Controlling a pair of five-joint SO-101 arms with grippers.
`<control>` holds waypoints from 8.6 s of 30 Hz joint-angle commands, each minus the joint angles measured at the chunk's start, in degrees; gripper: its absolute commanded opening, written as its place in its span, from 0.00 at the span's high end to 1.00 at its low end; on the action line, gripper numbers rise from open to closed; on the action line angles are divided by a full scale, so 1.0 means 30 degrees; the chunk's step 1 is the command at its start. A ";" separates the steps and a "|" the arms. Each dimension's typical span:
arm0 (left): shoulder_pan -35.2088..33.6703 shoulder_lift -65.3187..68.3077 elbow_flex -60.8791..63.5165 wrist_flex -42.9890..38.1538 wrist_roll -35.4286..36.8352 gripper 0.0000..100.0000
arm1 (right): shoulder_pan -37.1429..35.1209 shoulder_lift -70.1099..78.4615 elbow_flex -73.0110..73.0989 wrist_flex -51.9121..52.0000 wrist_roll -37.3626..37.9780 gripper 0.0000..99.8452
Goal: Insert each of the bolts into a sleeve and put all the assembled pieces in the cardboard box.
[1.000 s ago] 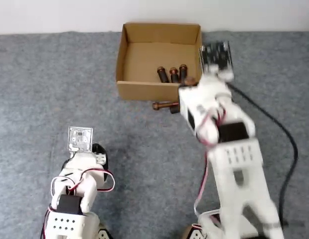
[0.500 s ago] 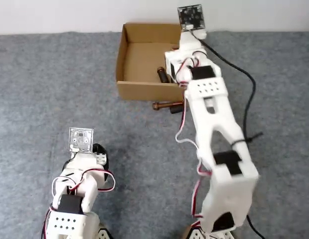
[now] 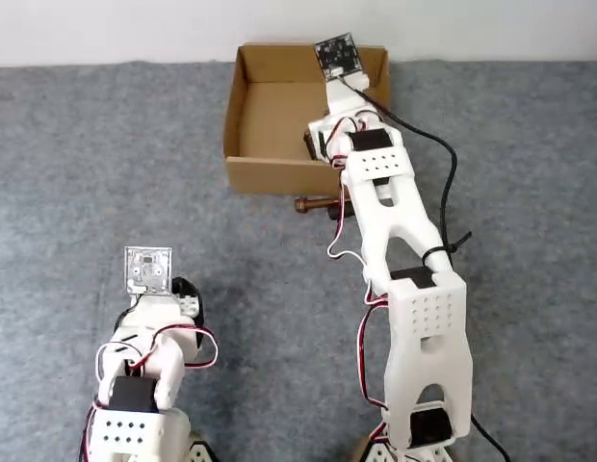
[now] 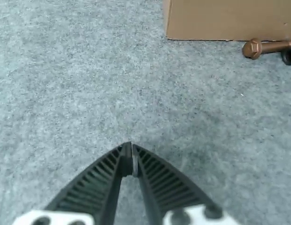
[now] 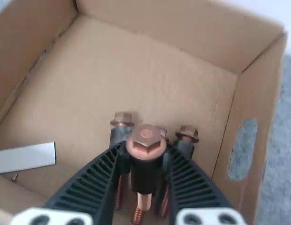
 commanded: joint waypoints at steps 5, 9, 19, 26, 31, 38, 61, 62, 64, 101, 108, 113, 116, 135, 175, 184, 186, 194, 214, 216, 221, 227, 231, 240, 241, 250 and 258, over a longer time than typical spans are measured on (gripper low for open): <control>-0.0147 -0.0205 -0.0103 -0.0029 -0.0088 1.00 | 0.0015 -0.0630 -0.1788 0.0864 0.0147 0.91; -0.1436 -0.0147 -0.0103 -0.0645 -0.0088 1.00 | 0.0015 -0.0630 -0.4073 0.2916 0.0088 0.99; -0.1670 -0.0117 -0.0103 -0.0791 -0.0088 1.00 | -0.0396 -0.0601 -1.0344 1.2147 0.0059 0.99; -0.1700 -0.0117 -0.0103 -0.0821 -0.0088 1.00 | -0.0982 -0.0454 -1.3158 1.7626 0.0176 0.99; -0.1700 -0.0117 -0.0103 -0.0821 -0.0088 1.00 | -0.1363 -0.0601 -1.3626 2.0176 0.0205 0.99; -0.1729 -0.0117 -0.0103 -0.0762 -0.0088 1.00 | -0.1392 -0.0835 -1.3538 2.0205 0.2842 0.99; -0.1729 -0.0117 -0.0103 -0.0733 -0.0088 1.00 | -0.0718 -0.2037 -0.2637 1.9590 1.4447 0.81; -0.1729 -0.0117 -0.0103 -0.0733 -0.0088 1.00 | -0.0718 -0.1890 -0.2637 1.9385 1.4681 0.79; -0.1729 -0.0117 -0.0103 -0.0733 -0.0088 1.00 | -0.0747 -0.1626 -0.2608 1.9033 1.5355 0.79; -0.1758 -0.0117 -0.0103 -0.0703 -0.0088 1.00 | -0.1245 0.2359 -0.2608 1.7070 1.6938 0.99; -0.1758 -0.0117 -0.0103 -0.0762 -0.0088 1.00 | -0.2242 -0.0396 -0.2608 2.0029 1.0872 0.99; -0.1641 -0.0088 -0.0103 -0.0791 -0.0088 1.00 | -0.2183 -0.2652 -0.2520 2.0147 0.7004 0.99; -0.1582 -0.0088 -0.0103 -0.0762 -0.0088 1.00 | -0.1832 -0.3736 -0.2491 2.0176 0.5158 0.99; 0.0615 -0.0176 -0.0396 -0.0205 -0.1231 0.99 | 0.4264 -1.7392 0.7736 2.0147 -0.7238 0.99; 0.7648 2.9538 -2.7590 0.5597 -1.7758 0.92 | 1.2967 -3.6469 2.2799 1.9355 -0.7385 0.99; 0.7560 3.7451 -3.7407 1.0168 -1.8842 0.91 | 1.2938 -3.6469 2.2799 1.9297 -0.7355 0.99; 0.7648 3.9004 -3.9546 1.0842 -1.8842 0.91 | 1.2908 -3.6469 2.2799 1.9297 -0.7355 0.99; 0.7560 4.5158 -4.7810 1.3187 -1.8842 0.91 | 1.2879 -3.6410 2.2828 1.9297 -0.7326 0.99; 0.7678 5.2835 -5.8681 1.8696 -1.8960 0.97 | 1.2879 -3.6440 2.2886 1.8564 -0.6242 0.99; 0.7707 5.2835 -5.8652 1.9399 -1.9868 1.00 | 1.2879 -3.6381 2.2886 1.8242 -0.6242 0.99; 0.7531 5.2806 -5.8623 1.9429 -2.0073 1.00 | 1.2879 -3.6322 2.2886 1.7890 -0.6242 0.99; 0.7883 5.0725 -5.7128 1.9458 -2.0044 1.00 | 1.2879 -3.6322 2.2886 1.7568 -0.6242 0.99; 0.8264 4.6652 -5.2322 1.9429 -2.0103 1.00 | 1.2879 -3.6293 2.2886 1.6835 -0.6242 0.99; 0.8147 4.2315 -4.7751 1.6000 -2.0103 0.99 | 1.2879 -3.6293 2.2886 1.5927 -0.6242 0.99; 0.8059 4.2579 -4.7751 1.5297 -2.0073 0.99 | 1.2879 -3.6293 2.2886 1.5839 -0.6242 0.99; 0.7883 4.6007 -4.8425 1.3158 -1.8755 0.90 | 1.2879 -3.6293 2.2886 1.5927 -0.6212 0.99; 0.7238 4.8791 -5.3289 1.4418 -1.8110 0.88 | 1.2879 -3.6293 2.2916 1.5780 -0.6037 0.99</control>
